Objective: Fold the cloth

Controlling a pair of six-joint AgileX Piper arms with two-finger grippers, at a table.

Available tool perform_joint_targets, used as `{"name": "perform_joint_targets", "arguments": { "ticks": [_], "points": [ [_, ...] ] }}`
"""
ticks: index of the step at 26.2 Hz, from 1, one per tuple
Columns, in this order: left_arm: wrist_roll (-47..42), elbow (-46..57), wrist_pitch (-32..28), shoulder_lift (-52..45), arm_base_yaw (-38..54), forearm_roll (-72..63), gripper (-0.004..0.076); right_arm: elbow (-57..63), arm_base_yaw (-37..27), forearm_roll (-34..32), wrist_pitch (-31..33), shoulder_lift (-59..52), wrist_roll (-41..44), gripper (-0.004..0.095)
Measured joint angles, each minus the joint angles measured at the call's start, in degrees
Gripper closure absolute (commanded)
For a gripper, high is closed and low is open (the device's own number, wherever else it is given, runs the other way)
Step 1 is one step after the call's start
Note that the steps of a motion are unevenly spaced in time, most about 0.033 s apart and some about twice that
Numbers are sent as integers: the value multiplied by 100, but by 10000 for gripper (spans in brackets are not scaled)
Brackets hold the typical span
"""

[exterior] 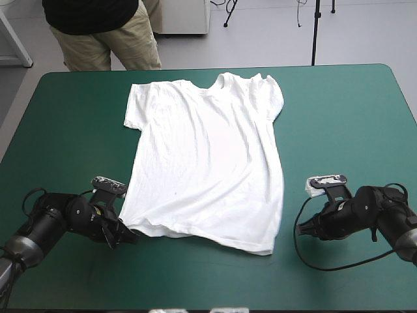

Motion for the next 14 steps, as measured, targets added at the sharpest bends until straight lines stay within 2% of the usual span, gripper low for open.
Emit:
{"name": "perform_joint_targets", "arguments": {
  "ticks": [1, 3, 10, 14],
  "points": [
    [50, 1, 18, 1, 0, -60, 365, 5, 0, -25, 0, -5, 0, 497],
    [167, 9, 6, -6, 0, -350, 241, -2, 0, -16, 30, -19, 0, 507],
    [131, -569, -275, -6, 0, -552, 235, -912, 0, -193, 110, -221, 0, 507],
    [-512, -1411, -803, 115, 19, 155, 236, -1702, 0, -150, 116, -195, 0, 507]
  ]
}}
